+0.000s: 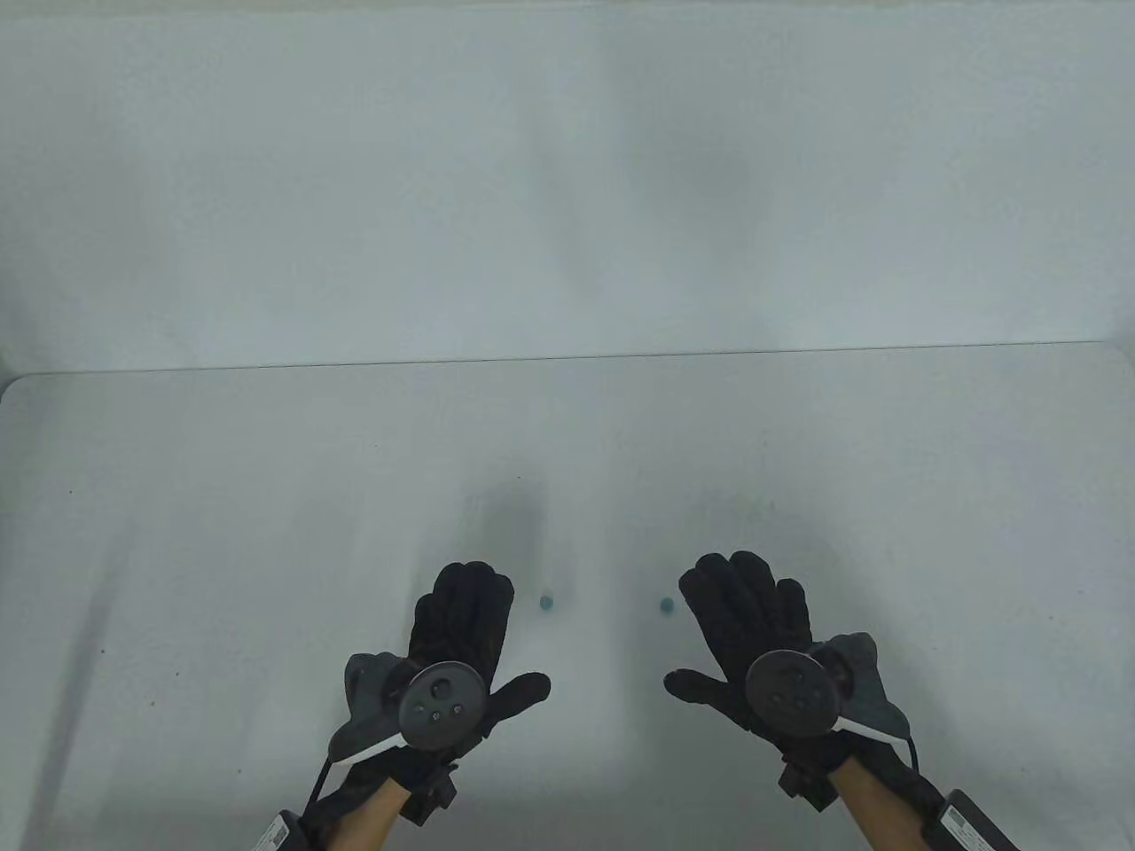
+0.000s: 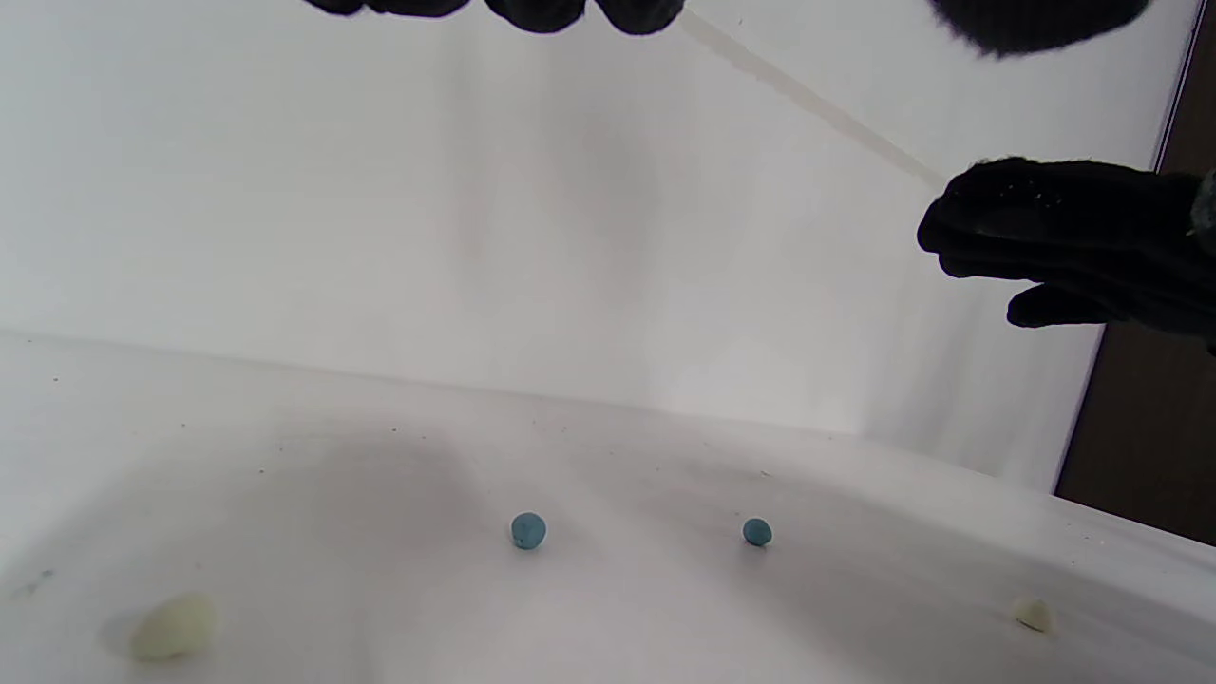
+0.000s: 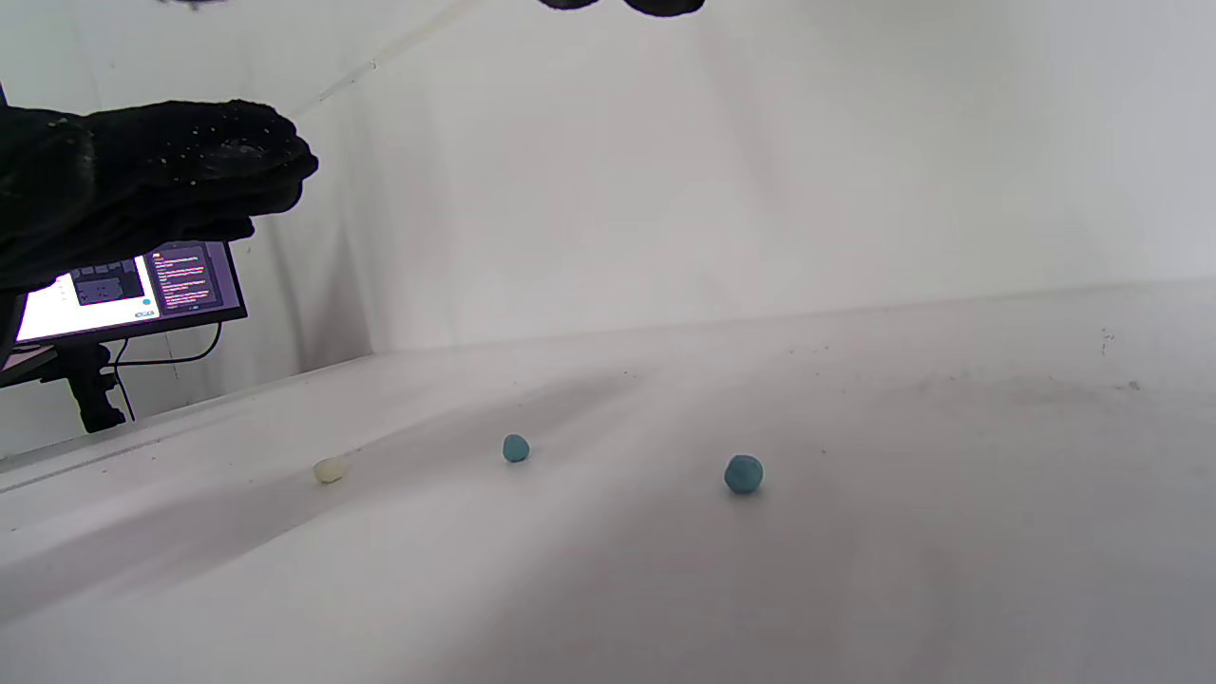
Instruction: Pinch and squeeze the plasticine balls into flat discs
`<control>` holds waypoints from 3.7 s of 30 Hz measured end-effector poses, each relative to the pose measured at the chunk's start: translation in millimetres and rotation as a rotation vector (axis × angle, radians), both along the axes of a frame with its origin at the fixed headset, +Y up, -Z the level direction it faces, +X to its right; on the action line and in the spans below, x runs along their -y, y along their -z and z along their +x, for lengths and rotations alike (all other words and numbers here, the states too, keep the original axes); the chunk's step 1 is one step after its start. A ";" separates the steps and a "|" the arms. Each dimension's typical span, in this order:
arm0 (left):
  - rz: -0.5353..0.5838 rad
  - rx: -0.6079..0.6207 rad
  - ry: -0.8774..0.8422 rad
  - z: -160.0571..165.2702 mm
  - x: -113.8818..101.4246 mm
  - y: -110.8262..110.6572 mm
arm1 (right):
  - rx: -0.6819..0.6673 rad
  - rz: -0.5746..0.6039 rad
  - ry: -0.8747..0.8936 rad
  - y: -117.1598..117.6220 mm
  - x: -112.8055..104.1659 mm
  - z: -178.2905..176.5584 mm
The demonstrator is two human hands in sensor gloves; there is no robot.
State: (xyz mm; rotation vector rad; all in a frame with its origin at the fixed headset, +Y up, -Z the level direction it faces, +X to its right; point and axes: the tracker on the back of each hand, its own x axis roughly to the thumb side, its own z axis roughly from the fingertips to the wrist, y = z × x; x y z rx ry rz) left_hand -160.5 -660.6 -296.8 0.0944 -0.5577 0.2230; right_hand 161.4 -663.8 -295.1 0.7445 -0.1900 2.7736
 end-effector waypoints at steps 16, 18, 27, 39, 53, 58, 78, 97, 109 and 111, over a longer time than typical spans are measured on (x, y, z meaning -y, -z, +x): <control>-0.016 -0.016 -0.015 0.2 2.1 0.5 | -0.004 -0.007 0.013 -0.1 0.4 1.1; -0.026 -0.020 -0.010 1.2 3.3 1.5 | -0.003 -0.005 0.012 -0.3 0.2 1.4; -0.028 -0.109 0.043 -11.5 -14.8 34.2 | 0.003 -0.013 0.025 0.9 -0.4 3.9; -0.217 -0.251 0.336 -34.9 43.6 84.3 | 0.009 0.002 0.036 1.0 -1.4 6.0; -0.210 -0.242 0.553 -34.2 83.7 89.7 | 0.014 -0.001 0.039 1.5 -1.1 3.6; -0.173 -0.245 0.544 -33.1 84.4 88.6 | 0.017 -0.002 0.037 1.6 -0.7 2.4; -0.605 -0.154 -0.564 -37.6 37.9 75.2 | 0.027 0.016 0.064 1.1 -3.9 7.9; -0.899 -0.049 -1.181 -3.5 57.8 38.5 | 0.031 0.005 0.074 1.8 -3.8 13.9; -1.001 -0.004 -1.273 -5.2 69.0 38.7 | 0.035 -0.007 0.075 1.9 -4.0 12.3; -1.034 0.026 -1.331 -4.7 68.7 37.3 | 0.035 -0.010 0.079 2.3 -3.9 12.4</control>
